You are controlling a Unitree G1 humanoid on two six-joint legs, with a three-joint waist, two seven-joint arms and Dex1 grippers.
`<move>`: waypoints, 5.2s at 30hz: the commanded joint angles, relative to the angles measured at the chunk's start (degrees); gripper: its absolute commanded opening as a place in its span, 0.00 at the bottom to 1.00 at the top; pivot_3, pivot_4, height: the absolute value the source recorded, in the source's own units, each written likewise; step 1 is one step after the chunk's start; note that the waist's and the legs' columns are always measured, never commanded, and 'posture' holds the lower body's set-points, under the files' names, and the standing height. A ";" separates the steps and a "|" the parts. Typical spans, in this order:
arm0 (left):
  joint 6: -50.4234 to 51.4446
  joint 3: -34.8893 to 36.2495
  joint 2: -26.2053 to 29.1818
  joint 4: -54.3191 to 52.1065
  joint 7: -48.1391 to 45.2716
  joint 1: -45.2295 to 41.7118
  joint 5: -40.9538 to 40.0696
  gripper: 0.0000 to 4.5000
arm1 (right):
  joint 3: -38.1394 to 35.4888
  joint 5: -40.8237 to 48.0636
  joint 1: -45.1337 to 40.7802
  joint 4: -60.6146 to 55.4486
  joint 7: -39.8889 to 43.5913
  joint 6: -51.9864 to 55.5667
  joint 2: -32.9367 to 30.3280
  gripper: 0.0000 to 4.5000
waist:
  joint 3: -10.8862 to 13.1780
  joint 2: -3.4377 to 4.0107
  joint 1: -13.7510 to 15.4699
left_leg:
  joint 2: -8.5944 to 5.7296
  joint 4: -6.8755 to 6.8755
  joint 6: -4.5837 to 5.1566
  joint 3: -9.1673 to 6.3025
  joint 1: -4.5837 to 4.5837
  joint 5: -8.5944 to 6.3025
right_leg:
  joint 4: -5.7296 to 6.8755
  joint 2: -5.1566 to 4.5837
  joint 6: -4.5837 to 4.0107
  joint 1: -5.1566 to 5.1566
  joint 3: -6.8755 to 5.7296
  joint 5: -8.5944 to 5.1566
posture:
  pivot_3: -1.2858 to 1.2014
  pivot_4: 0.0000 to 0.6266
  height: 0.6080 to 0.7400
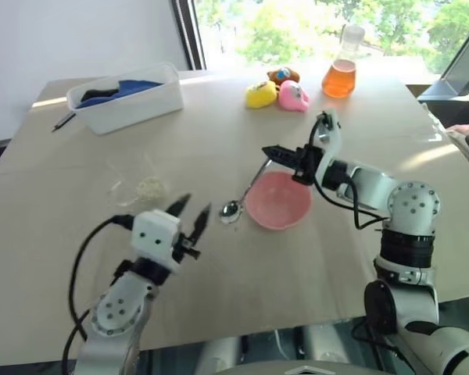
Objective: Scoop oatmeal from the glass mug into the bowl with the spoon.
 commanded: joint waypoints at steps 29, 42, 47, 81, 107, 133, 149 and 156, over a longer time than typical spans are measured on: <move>-5.82 17.67 0.25 19.78 12.06 -9.11 7.46 0.47 | -3.71 4.59 -12.15 0.67 -5.10 -6.57 1.02 0.00 | 0.00 0.00 -0.25 | -0.01 0.01 -0.01 -0.01 -0.16 0.00 | 0.03 -0.05 0.00 -0.18 -0.05 0.00 | 0.52 0.24 1.00; -8.59 15.99 -0.64 19.77 9.58 -7.26 4.60 0.47 | -3.24 4.86 -10.35 -0.88 -5.44 -6.79 0.26 0.00 | 0.00 0.00 -0.20 | 0.00 0.01 0.00 0.02 -0.18 0.00 | 0.05 -0.07 0.00 -0.21 -0.01 0.00 | 0.52 0.24 1.00; -6.89 15.24 0.18 22.97 10.26 -10.71 6.05 0.47 | -3.10 4.66 -10.03 -0.60 -5.15 -7.23 -0.19 0.00 | -0.01 -0.01 -0.16 | -0.01 0.02 -0.01 0.01 -0.17 0.01 | 0.08 -0.04 0.00 -0.21 -0.03 0.00 | 0.52 0.24 1.00; -3.93 13.59 1.56 32.53 9.97 -20.81 2.86 0.07 | -1.44 3.16 -7.50 -1.82 -4.84 -8.84 -1.50 0.00 | -0.03 0.00 -0.12 | -0.02 0.17 -0.01 0.02 -0.17 0.01 | 0.16 -0.03 0.01 -0.21 -0.01 0.01 | 0.52 0.24 1.00; 34.00 5.13 6.30 18.81 1.29 -36.16 -7.59 0.01 | 3.73 -1.62 -18.29 -0.22 1.70 -13.24 -1.62 0.00 | -0.06 0.08 -0.48 | -0.06 0.35 -0.01 -0.04 -0.25 0.01 | 0.21 0.02 0.02 -0.21 -0.05 0.01 | 0.52 0.24 1.00; 9.75 -5.55 14.35 45.26 -18.45 -49.26 -5.79 0.01 | 30.90 -35.37 -12.85 -1.24 24.18 -24.05 -5.94 0.00 | -0.06 0.07 -0.36 | -0.10 0.38 -0.04 -0.10 -0.26 0.02 | 0.15 0.00 0.02 -0.22 -0.10 0.01 | 0.52 0.24 1.00; 0.49 -7.65 11.85 52.38 -18.33 -49.01 -3.37 0.01 | 7.21 -25.73 -17.36 0.76 10.65 -6.16 2.73 0.00 | -0.06 0.08 -0.30 | -0.14 0.47 -0.06 -0.17 -0.25 0.03 | 0.26 -0.02 0.02 -0.21 -0.12 0.02 | 0.52 0.24 1.00; 0.26 -7.88 11.23 52.96 -18.27 -49.28 -3.34 0.01 | 3.89 -24.04 -17.09 0.72 7.23 -3.29 4.15 0.00 | -0.07 0.08 -0.30 | -0.16 0.49 -0.05 -0.17 -0.25 0.04 | 0.33 -0.04 0.03 -0.21 -0.11 0.02 | 0.52 0.24 1.00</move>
